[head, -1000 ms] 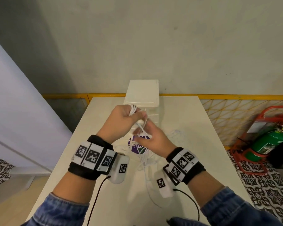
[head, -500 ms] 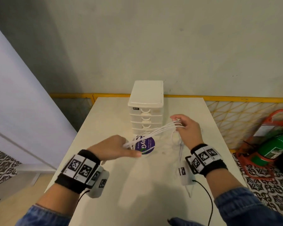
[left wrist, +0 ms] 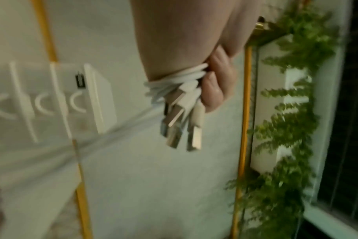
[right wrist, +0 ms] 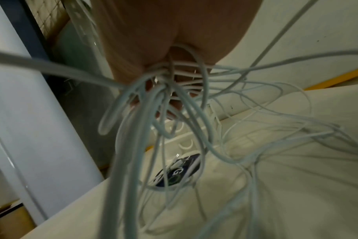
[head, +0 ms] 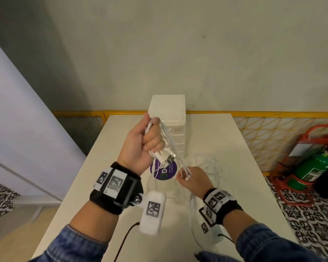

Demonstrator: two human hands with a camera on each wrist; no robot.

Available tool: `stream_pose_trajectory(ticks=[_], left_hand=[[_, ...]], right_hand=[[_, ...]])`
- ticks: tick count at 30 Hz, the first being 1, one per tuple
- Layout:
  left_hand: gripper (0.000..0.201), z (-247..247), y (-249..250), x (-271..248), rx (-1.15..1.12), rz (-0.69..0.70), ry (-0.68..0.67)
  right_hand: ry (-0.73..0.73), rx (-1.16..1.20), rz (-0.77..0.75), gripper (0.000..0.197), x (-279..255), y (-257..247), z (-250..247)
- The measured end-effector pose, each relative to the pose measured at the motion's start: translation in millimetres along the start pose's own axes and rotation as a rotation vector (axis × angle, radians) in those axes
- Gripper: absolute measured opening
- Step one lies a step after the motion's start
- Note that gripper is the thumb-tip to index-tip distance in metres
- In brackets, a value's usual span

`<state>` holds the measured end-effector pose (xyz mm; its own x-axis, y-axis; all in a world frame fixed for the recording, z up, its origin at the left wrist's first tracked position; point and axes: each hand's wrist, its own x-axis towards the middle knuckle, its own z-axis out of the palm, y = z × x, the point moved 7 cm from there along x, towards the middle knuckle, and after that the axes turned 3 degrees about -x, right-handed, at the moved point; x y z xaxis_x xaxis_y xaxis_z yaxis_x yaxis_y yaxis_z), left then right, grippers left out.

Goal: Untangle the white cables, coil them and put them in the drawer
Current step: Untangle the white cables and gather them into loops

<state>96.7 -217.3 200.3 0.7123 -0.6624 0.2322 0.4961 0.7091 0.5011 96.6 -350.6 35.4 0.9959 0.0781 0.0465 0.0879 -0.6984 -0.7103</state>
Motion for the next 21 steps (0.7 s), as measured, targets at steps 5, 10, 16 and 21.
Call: stream_pose_trajectory(ticks=[5,10,16,21], left_hand=[[0.043,-10.1,29.9,8.9,-0.437,0.321,0.118],[0.037,-36.3,63.7,-4.1,-0.142,0.645,0.475],[0.037,-54.7,81.9,-21.8,0.927,0.677,0.817],[0.031,-93.9,34.2,-12.0,1.753,-0.171,0.71]], right_hand=[[0.0,-0.042,-0.058,0.026,-10.7,1.4,12.7],[-0.089,-0.244,-0.192,0.036,-20.6,-10.2,25.5],[0.113,-0.278,-0.605,0.029,-24.6,-48.1,2.9],[0.309,-0.077,-0.661,0.03,-22.8,-57.0,-29.8]])
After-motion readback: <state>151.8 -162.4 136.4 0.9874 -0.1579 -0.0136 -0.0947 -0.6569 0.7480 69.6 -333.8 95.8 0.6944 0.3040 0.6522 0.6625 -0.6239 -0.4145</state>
